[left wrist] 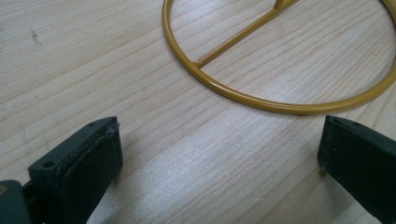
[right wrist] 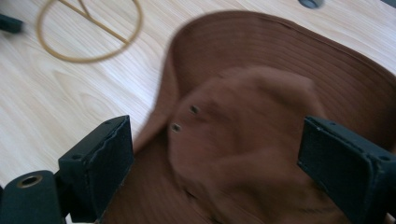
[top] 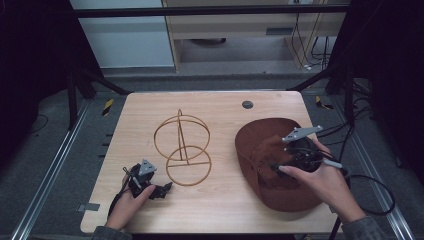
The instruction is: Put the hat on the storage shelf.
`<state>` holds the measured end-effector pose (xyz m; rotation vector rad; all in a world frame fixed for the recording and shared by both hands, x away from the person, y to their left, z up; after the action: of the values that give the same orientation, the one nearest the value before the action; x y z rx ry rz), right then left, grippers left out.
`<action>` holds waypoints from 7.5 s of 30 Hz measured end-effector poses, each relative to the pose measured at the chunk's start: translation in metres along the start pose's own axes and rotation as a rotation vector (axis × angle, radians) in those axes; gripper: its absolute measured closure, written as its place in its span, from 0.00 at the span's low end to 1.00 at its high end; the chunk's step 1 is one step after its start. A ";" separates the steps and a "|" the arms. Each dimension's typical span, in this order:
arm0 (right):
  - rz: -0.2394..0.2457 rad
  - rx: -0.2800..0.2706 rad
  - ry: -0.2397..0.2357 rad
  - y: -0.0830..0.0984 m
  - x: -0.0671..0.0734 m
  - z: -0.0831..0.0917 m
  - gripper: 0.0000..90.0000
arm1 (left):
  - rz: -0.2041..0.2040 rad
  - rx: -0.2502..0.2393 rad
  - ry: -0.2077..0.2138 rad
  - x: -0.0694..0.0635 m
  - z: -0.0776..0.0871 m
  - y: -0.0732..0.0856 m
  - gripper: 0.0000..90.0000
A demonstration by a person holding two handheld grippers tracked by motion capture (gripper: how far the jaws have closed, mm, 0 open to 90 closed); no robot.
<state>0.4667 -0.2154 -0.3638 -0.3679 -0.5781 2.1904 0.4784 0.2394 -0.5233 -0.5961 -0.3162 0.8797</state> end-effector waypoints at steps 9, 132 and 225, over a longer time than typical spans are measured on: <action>-0.012 0.111 -0.013 -0.005 -0.037 0.000 0.12 | 0.002 0.000 -0.001 0.000 0.000 0.000 0.00; 0.060 -0.277 -0.185 -0.071 -0.021 0.084 0.99 | 0.004 -0.003 0.000 0.000 0.000 0.000 0.00; 0.191 -0.369 -0.301 -0.234 0.091 0.062 0.99 | -0.002 0.006 0.005 -0.001 0.001 0.000 0.00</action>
<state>0.5342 -0.0312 -0.1958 -0.2948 -1.1641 2.3375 0.4775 0.2394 -0.5228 -0.5926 -0.3098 0.8764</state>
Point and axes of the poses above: each handheld gripper's, and its own axes: z roughly backward along the jaws, y roughly out of its underside, x roughly to its left, the point moved 2 cm from there along -z, roughly forward along the jaws, and after that the axes turned 8 degrees about x, right-handed, at the moved point
